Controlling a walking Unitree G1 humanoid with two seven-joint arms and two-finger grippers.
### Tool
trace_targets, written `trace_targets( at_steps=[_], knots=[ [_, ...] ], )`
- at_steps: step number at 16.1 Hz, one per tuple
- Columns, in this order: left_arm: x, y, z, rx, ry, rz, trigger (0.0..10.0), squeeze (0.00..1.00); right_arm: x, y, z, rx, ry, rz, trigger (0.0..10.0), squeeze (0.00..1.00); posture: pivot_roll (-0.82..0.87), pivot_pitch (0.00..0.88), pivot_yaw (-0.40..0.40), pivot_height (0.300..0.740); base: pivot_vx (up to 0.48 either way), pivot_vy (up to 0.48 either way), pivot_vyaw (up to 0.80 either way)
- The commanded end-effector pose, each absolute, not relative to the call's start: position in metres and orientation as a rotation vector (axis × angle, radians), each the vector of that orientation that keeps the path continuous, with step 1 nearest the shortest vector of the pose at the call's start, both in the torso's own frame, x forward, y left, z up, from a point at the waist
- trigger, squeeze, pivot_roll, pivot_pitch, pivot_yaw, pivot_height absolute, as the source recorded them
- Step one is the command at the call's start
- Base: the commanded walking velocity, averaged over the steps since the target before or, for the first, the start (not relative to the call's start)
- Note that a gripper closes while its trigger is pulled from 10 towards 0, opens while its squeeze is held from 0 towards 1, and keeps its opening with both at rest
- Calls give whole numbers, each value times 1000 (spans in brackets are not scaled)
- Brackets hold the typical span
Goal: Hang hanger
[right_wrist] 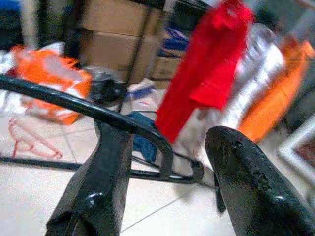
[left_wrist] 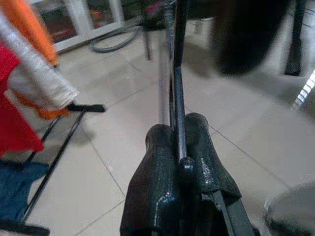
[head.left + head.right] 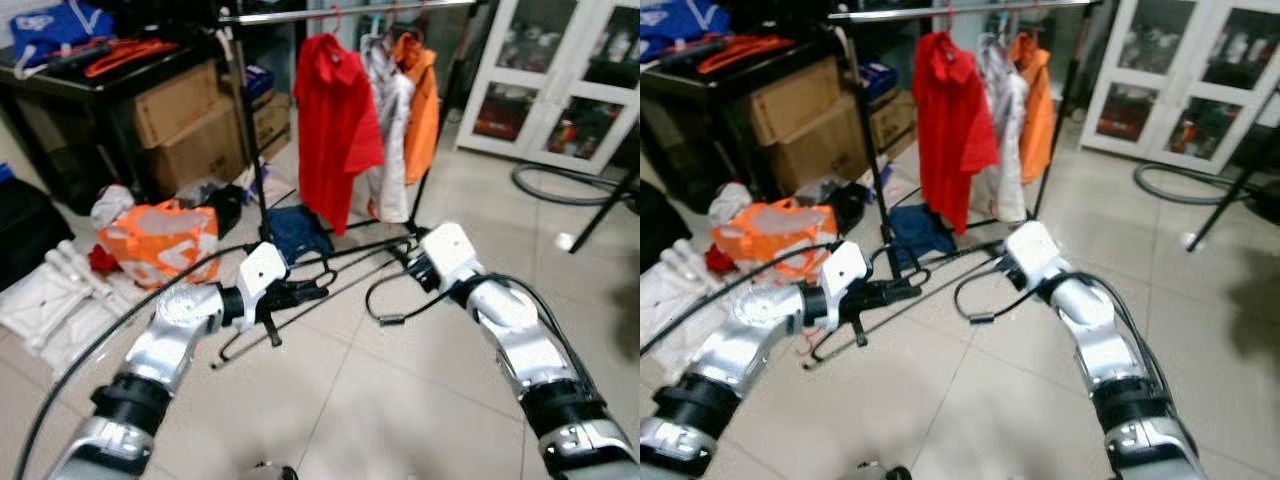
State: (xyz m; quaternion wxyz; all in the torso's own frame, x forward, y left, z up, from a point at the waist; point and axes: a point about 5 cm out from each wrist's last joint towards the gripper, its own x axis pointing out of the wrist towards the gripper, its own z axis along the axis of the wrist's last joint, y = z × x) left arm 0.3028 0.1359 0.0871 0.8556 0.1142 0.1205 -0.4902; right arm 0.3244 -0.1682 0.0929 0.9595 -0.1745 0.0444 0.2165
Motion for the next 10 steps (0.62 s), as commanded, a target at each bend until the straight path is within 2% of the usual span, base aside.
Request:
trace_targets(
  at_steps=[1, 4, 7, 9, 10],
  knots=[
    [301, 144, 74, 254, 331, -981, 0, 0, 331, -178, 105, -302, 44, 342, 10000, 0, -115, 0, 75, 740, 0, 0, 0],
    [305, 132, 65, 232, 316, -879, 0, 0, 327, -167, 89, -218, 83, 297, 10000, 0, -121, 0, 77, 740, 0, 0, 0],
    [318, 128, 58, 242, 323, -679, 0, 0, 326, -167, 81, -123, 116, 223, 10000, 0, -129, 0, 75, 740, 0, 0, 0],
    [312, 117, 55, 216, 325, -761, 0, 0, 325, -160, 86, -198, 73, 303, 10000, 0, -136, 0, 77, 740, 0, 0, 0],
    [306, 112, 54, 216, 327, -835, 0, 0, 320, -149, 92, -254, 31, 448, 10000, 471, -138, 0, 79, 740, 0, 0, 0]
  ],
)
